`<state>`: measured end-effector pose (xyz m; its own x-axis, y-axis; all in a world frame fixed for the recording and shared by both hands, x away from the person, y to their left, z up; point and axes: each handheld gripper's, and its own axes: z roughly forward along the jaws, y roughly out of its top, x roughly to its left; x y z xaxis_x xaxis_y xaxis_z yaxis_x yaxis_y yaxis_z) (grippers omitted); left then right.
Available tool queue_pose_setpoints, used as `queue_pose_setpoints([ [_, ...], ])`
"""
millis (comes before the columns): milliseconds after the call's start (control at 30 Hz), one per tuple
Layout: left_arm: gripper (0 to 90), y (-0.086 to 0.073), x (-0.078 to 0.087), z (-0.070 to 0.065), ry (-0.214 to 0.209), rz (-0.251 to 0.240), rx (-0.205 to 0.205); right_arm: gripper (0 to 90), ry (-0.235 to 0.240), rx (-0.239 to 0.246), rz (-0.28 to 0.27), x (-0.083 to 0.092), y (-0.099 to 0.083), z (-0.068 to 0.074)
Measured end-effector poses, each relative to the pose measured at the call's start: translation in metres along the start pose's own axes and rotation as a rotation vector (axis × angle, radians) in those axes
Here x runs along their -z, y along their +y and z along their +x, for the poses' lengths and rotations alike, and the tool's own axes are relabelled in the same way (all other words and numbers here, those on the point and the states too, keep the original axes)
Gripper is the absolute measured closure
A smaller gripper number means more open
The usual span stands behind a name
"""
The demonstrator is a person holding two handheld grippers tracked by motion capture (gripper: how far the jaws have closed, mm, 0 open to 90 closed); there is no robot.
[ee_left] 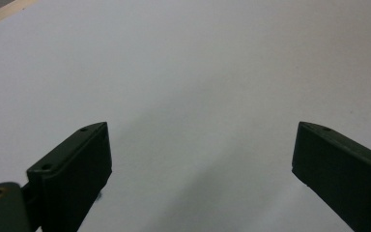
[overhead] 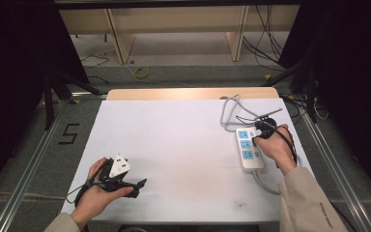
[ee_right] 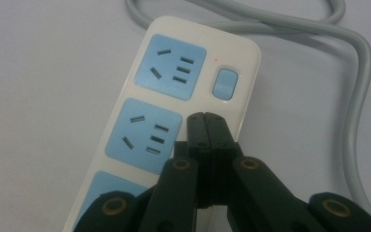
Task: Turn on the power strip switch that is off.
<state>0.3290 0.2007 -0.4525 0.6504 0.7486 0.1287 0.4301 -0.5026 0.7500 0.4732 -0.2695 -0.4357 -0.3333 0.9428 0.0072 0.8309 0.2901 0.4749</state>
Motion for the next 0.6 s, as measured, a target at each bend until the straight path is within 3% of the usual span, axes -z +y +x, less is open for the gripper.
queue_pose_setpoints([
  [600,6.4,0.0003,-0.0001,0.0,-0.003,0.004,-0.008,90.0,0.002,-0.011,0.017,-0.0004,0.0021,-0.0004],
])
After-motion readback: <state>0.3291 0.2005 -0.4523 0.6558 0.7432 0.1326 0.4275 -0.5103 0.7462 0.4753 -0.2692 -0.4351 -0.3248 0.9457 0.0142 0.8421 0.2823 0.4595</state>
